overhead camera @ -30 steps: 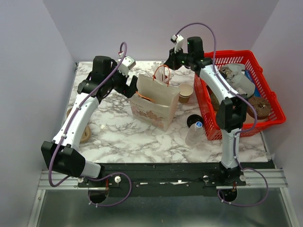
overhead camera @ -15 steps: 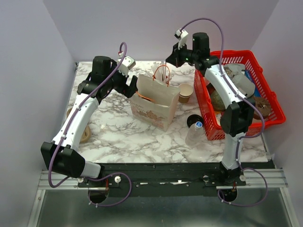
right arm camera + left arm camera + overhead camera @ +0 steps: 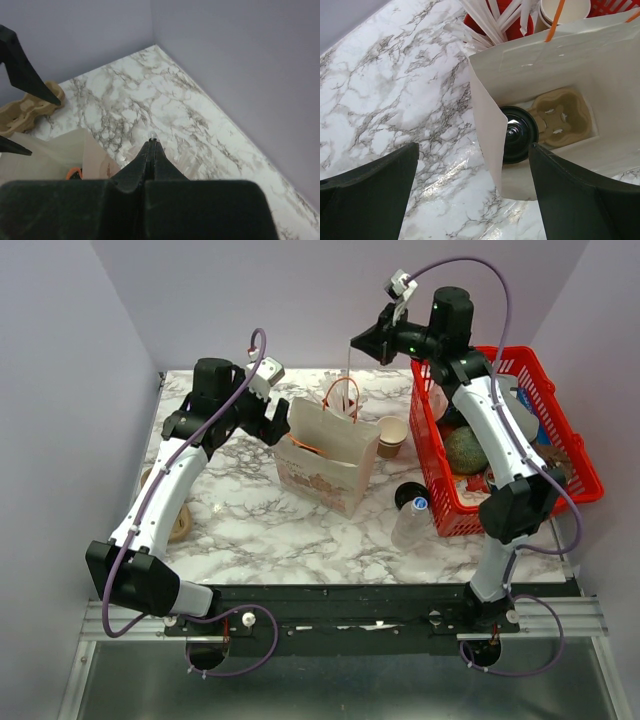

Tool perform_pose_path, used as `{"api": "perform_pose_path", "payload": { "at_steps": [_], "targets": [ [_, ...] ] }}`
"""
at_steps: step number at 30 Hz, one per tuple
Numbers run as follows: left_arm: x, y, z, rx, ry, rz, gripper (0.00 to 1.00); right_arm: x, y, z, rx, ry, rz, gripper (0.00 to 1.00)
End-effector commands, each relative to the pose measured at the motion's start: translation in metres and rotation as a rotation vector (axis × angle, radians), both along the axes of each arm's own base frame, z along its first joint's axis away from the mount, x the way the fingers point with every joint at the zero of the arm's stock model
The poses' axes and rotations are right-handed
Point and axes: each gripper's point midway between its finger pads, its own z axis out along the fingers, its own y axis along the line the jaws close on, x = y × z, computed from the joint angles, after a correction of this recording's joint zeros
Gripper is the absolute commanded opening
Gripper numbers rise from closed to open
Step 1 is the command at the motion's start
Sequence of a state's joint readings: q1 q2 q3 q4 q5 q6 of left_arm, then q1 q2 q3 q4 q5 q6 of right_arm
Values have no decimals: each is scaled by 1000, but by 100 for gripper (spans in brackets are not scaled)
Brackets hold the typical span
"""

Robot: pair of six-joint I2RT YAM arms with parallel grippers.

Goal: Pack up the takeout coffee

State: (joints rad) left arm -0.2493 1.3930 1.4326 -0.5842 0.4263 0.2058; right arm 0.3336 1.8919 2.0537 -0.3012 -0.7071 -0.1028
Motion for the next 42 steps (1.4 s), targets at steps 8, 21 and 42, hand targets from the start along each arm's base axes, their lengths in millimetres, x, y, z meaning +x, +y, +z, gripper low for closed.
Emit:
{"api": "perform_pose_path", "payload": {
  "at_steps": [8,21,42],
  "targets": [
    [15,14,25,-8,-74,65,98,-76,3,152,209,-286,181,0],
    [19,13,26,-18,-75,72,98,-151,-4,176,270,-198,333,1],
    [22,17,22,-7,-72,96,98,-139,-5,110,219,-6,280,27]
  ]
}}
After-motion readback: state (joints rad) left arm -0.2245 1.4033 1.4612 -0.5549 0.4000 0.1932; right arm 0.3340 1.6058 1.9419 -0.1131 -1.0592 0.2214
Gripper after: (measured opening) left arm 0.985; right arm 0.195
